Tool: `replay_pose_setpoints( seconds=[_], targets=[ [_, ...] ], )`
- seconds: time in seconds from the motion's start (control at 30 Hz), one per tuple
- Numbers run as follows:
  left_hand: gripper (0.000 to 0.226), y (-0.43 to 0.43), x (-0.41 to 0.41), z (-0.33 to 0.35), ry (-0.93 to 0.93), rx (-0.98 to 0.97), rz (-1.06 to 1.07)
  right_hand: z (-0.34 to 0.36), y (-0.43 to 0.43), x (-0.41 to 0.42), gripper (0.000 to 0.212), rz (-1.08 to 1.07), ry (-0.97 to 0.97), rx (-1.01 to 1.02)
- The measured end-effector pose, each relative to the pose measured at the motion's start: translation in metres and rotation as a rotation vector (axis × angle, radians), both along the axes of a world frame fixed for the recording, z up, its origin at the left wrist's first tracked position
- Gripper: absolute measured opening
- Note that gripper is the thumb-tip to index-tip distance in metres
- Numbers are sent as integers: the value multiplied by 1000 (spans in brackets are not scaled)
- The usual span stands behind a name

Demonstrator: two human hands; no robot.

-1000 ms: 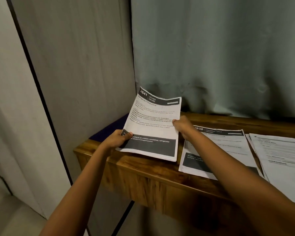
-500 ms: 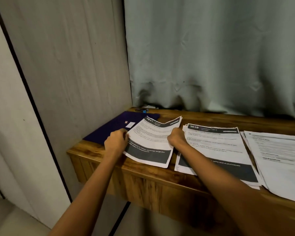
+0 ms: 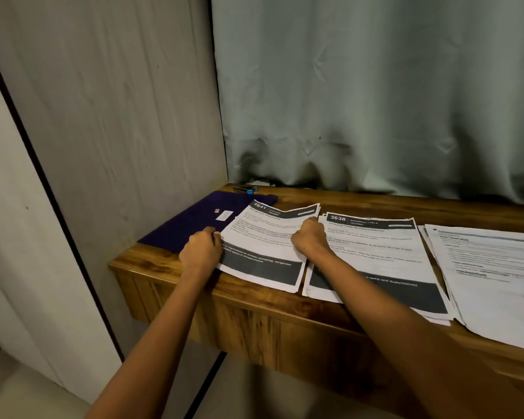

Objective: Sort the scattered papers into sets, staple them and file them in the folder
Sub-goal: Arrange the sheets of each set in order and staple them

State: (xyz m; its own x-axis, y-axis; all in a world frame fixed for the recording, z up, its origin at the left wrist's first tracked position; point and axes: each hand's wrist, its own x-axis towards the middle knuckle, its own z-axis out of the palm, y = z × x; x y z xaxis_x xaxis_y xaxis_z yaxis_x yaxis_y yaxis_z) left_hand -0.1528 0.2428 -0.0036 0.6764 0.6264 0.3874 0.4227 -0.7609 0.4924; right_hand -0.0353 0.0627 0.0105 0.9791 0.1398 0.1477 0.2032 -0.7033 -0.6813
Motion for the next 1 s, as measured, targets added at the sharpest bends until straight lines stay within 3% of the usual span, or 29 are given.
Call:
replay_pose_setpoints(
  seconds=[0.2, 0.37, 0.67, 1.0],
  targets=[
    [43, -24, -4, 14, 2, 142, 52, 14, -30, 0, 32, -8, -111, 72],
    [47, -76, -4, 25, -54, 142, -229, 23, -84, 3, 22, -107, -126, 48],
    [52, -164, 9, 12, 210, 259, -465, 16, -173, -5, 40, -241, 67, -281],
    [55, -193, 24, -16, 438, 327, -471, 21, -204, -10, 47, -169, 148, -202]
  ],
)
